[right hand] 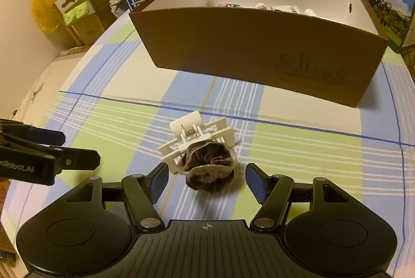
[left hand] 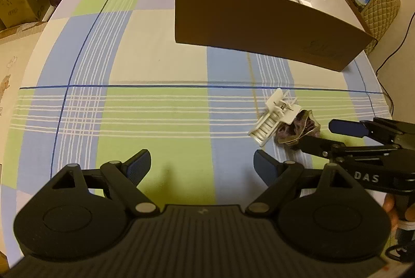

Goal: Organize objects
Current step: 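Grasp the brown scrunchie with the right gripper while the left gripper grasps the white clip rack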

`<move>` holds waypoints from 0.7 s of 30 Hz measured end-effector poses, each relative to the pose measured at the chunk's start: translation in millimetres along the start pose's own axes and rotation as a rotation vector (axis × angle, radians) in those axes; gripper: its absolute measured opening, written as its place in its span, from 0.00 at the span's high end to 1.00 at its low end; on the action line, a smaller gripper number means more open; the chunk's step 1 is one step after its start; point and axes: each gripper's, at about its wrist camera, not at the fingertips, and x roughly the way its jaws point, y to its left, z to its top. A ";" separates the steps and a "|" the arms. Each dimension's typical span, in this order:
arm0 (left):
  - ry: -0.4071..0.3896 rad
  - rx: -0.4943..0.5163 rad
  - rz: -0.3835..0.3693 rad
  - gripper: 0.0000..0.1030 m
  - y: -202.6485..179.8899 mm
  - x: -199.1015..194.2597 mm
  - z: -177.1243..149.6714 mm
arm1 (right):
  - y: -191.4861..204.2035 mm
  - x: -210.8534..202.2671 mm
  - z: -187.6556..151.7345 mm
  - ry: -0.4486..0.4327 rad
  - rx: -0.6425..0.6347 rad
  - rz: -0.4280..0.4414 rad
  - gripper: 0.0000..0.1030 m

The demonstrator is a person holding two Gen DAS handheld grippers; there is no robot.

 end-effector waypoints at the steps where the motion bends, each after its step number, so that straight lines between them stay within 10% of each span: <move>1: 0.002 0.000 0.000 0.19 0.5 1.4 0.2 | 0.3 3.7 0.1 -0.001 -0.001 -0.002 0.39; 9: 0.000 0.009 -0.001 0.19 2.4 8.9 1.7 | -3.3 22.3 -2.1 -0.009 -0.001 -0.010 0.39; 17: -0.008 0.026 -0.023 0.19 1.2 13.7 2.8 | -6.0 17.5 -8.1 -0.016 -0.038 0.003 0.81; 21: -0.018 0.051 -0.049 0.19 -4.5 16.0 2.6 | -19.1 5.8 -11.1 -0.023 0.002 -0.031 0.82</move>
